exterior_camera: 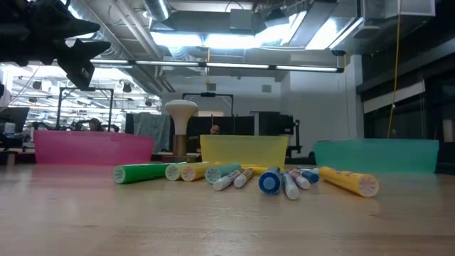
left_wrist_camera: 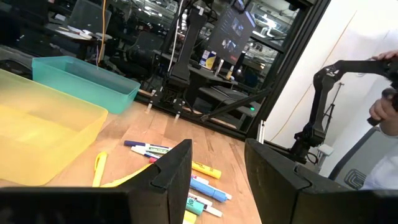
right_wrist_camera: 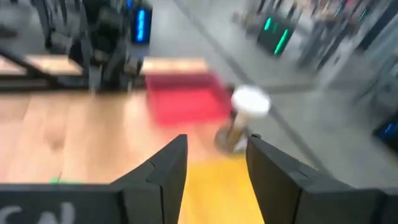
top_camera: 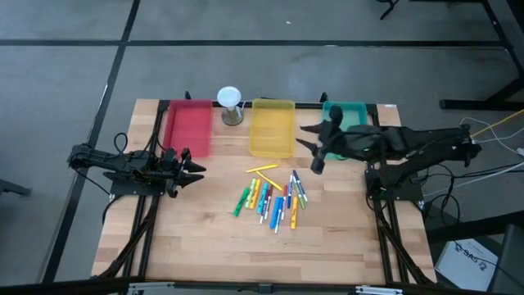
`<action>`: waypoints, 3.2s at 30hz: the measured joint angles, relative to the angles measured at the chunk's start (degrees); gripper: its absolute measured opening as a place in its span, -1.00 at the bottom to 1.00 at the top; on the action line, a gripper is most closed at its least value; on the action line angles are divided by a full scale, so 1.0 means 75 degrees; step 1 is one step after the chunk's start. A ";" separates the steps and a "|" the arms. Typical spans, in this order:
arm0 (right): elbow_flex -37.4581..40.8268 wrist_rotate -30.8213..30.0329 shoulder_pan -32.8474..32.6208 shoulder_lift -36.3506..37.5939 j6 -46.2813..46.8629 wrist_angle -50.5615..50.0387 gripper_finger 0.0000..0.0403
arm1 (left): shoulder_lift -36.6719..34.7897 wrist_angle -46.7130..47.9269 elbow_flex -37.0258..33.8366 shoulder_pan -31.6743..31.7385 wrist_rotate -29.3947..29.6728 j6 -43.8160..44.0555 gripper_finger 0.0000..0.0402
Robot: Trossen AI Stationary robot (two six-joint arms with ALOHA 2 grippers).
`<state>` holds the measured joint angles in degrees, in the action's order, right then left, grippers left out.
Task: Pick & Place Markers
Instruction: Put the right blue marker into the yellow bin
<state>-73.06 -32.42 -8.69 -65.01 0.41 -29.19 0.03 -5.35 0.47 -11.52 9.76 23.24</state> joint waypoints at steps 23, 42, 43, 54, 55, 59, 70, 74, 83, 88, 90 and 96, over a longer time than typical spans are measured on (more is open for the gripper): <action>0.0000 0.4215 0.1521 -0.1865 0.3740 -0.3485 -0.20 | 0.0003 0.0001 -0.0003 0.0002 0.0000 0.0000 -0.29; 0.0000 0.4207 0.1539 -0.4190 0.5285 -0.4118 -0.20 | 0.0001 0.0001 0.0000 0.0000 0.0000 0.0000 -0.29; 0.0000 0.4207 0.1539 -0.4307 0.5301 -0.4118 -0.20 | 0.0000 0.0000 0.0000 0.0002 0.0000 0.0000 -0.29; 0.0088 0.3860 0.1530 -0.4916 0.5761 -0.3884 -0.20 | 0.0000 0.0000 0.0000 0.0001 0.0000 0.0000 -0.29; 0.0156 0.3850 0.1511 -0.4916 0.5879 -0.3786 -0.20 | 0.0002 0.0001 -0.0001 0.0000 0.0000 0.0000 -0.29; 0.0493 0.3667 0.1372 -0.4919 0.6161 -0.3299 -0.20 | 0.0000 -0.0002 0.0000 -0.0001 0.0000 0.0000 -0.29; 0.0985 0.3458 0.1274 -0.4919 0.6685 -0.2709 -0.20 | 0.0000 0.0000 0.0000 -0.0001 0.0000 0.0000 -0.29; 0.1067 0.3456 0.1274 -0.4919 0.6863 -0.2685 -0.20 | 0.0002 -0.0001 0.0000 0.0001 0.0000 0.0000 -0.29; 0.1067 0.3405 0.1116 -0.4930 0.7148 -0.2309 -0.20 | 0.0002 0.0000 -0.0001 0.0000 0.0000 0.0000 -0.29; 0.1066 0.3375 0.1136 -0.5086 0.7174 -0.2270 -0.20 | 0.0003 0.0001 -0.0003 0.0002 0.0000 0.0000 -0.29; 0.1067 0.3383 0.1168 -0.5184 0.7176 -0.2294 -0.20 | 0.0000 0.0000 -0.0003 0.0002 0.0000 0.0000 -0.29; 0.1043 0.3403 0.1190 -0.5348 0.7091 -0.2281 -0.20 | 0.0000 0.0000 -0.0003 0.0001 0.0000 0.0000 -0.29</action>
<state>-65.23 -6.90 0.24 -105.13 53.59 -46.30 0.03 -5.35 0.45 -11.51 9.76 23.24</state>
